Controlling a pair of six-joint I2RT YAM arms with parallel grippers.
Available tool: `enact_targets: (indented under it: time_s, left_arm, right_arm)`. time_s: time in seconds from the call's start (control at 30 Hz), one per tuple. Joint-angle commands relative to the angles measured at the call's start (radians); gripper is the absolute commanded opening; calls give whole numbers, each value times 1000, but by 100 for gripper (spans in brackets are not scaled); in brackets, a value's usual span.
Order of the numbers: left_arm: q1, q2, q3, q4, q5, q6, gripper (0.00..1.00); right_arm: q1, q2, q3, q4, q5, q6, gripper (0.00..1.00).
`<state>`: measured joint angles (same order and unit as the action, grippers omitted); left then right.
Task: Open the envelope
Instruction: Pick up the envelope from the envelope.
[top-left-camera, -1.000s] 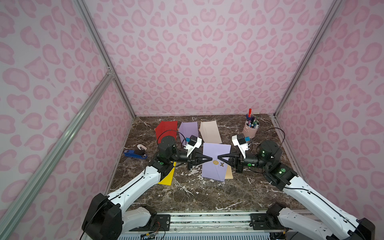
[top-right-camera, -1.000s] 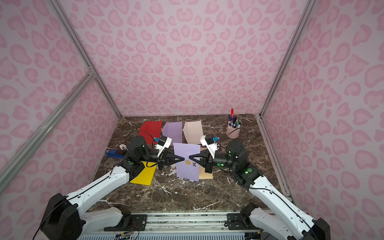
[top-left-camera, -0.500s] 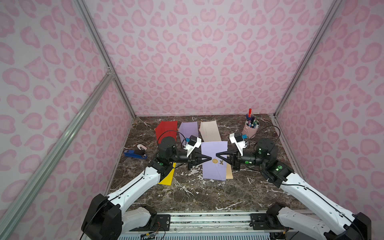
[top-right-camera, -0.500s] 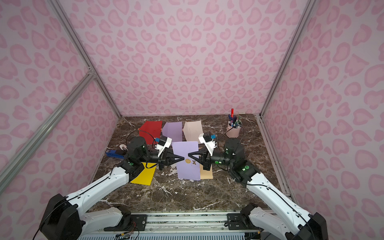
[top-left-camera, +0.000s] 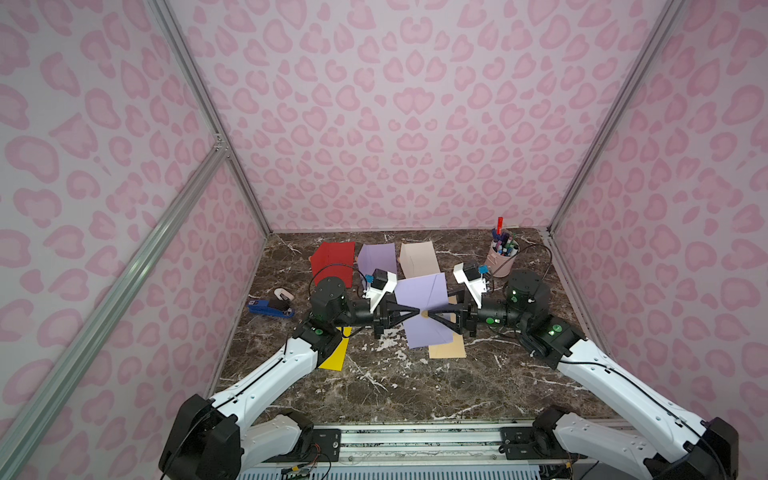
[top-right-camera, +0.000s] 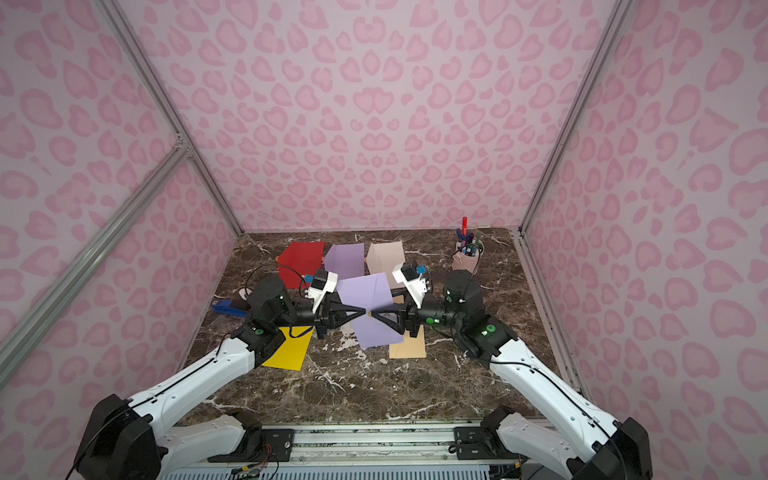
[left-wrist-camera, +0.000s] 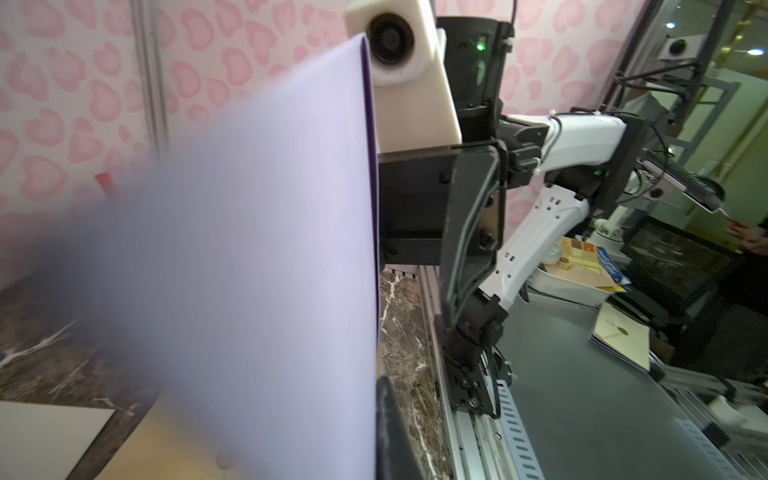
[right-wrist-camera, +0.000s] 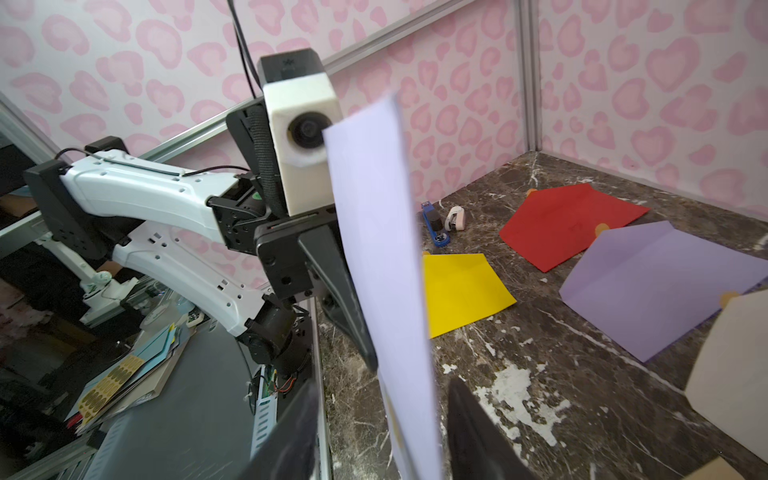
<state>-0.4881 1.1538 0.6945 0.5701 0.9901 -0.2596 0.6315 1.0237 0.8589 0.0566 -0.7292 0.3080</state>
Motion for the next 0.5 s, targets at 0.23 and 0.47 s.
enact_targets:
  time_s: [0.23, 0.47]
  left_arm:
    - [157, 27, -224, 750, -287, -599, 5]
    - [176, 182, -244, 1211, -406, -911, 5]
  right_arm:
    - [-157, -89, -198, 320, 78, 336, 60]
    - [-134, 46, -328, 749, 48, 623, 66]
